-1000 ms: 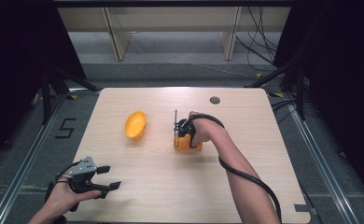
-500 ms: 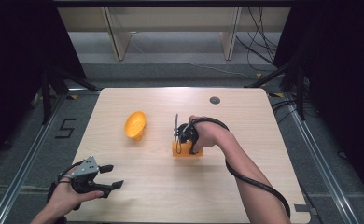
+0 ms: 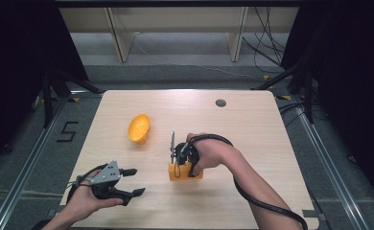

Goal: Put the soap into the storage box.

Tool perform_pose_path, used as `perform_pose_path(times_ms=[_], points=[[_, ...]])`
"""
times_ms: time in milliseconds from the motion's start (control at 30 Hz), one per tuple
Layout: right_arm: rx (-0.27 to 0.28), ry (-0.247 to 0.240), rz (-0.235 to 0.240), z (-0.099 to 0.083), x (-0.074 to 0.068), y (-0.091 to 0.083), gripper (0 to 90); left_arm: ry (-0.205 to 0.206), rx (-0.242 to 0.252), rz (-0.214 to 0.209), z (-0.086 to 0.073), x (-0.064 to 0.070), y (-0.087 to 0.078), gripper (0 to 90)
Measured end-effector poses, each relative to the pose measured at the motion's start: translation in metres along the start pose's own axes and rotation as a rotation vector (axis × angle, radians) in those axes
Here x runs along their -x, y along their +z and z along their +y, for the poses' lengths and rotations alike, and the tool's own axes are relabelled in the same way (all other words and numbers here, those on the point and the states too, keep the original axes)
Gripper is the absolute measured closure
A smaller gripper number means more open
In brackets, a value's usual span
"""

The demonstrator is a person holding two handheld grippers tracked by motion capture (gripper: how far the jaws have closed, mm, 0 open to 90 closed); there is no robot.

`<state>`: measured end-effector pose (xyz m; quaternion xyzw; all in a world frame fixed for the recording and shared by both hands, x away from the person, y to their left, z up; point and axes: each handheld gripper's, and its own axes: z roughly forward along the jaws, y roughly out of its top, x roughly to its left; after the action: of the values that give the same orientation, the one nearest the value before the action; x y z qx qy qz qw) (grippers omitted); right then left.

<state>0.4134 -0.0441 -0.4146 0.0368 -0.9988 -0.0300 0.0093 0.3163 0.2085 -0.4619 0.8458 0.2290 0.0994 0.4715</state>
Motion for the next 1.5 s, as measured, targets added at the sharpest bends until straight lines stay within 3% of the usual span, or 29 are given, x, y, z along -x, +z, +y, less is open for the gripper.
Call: perform_pose_path(times_ms=[33, 100, 200, 267, 367, 433, 467, 567, 700, 900, 1067, 1100, 1200, 1233, 1300, 1367, 1500], points=[[0.002, 0.001, 0.019, 0.004, -0.005, -0.001, 61.8, 0.037, -0.007, -0.025, 0.004, 0.002, 0.008, 27.0], [0.012, 0.006, 0.032, 0.008, -0.009, 0.001, 61.8, 0.033, -0.002, -0.039, 0.005, 0.005, 0.013, 27.1], [0.028, 0.008, 0.05, 0.012, -0.014, 0.003, 61.8, 0.066, 0.022, -0.064, 0.011, 0.01, 0.022, 27.6], [0.03, 0.01, 0.056, 0.013, -0.016, 0.003, 61.8, 0.073, 0.026, -0.059, 0.013, 0.012, 0.024, 27.9], [0.044, 0.003, 0.069, 0.017, -0.019, 0.002, 61.8, 0.116, 0.036, -0.06, 0.016, 0.013, 0.028, 28.3], [0.043, 0.009, 0.074, 0.019, -0.021, 0.002, 61.8, 0.11, 0.038, -0.061, 0.016, 0.014, 0.03, 28.2], [0.04, 0.024, 0.077, 0.019, -0.023, 0.001, 61.8, 0.117, 0.042, -0.066, 0.017, 0.013, 0.032, 28.3], [0.054, -0.006, 0.08, 0.021, -0.023, 0.002, 61.8, 0.141, 0.056, -0.083, 0.016, 0.014, 0.037, 30.7], [0.063, 0.001, 0.091, 0.023, -0.024, 0.0, 61.8, 0.177, 0.074, -0.106, 0.018, 0.014, 0.042, 35.1], [0.075, -0.023, 0.087, 0.027, -0.024, -0.003, 61.8, 0.161, 0.097, -0.139, 0.018, 0.012, 0.046, 42.0], [0.079, -0.009, 0.102, 0.031, -0.027, -0.005, 61.8, 0.134, 0.11, -0.176, 0.018, 0.01, 0.049, 45.5], [0.088, -0.035, 0.099, 0.032, -0.026, -0.004, 61.8, 0.132, 0.111, -0.171, 0.018, 0.01, 0.048, 46.5], [0.086, -0.024, 0.1, 0.034, -0.027, -0.006, 61.8, 0.137, 0.106, -0.172, 0.019, 0.008, 0.047, 49.3], [0.102, -0.052, 0.1, 0.035, -0.025, -0.005, 61.8, 0.116, 0.121, -0.182, 0.019, 0.009, 0.048, 52.7], [0.082, -0.032, 0.098, 0.037, -0.027, -0.007, 61.8, 0.116, 0.116, -0.179, 0.019, 0.008, 0.047, 54.2], [0.087, -0.068, 0.092, 0.039, -0.026, -0.007, 61.7, 0.101, 0.119, -0.188, 0.02, 0.008, 0.046, 55.2], [0.075, -0.082, 0.084, 0.04, -0.028, -0.008, 61.6, 0.081, 0.11, -0.205, 0.021, 0.01, 0.043, 58.4]])
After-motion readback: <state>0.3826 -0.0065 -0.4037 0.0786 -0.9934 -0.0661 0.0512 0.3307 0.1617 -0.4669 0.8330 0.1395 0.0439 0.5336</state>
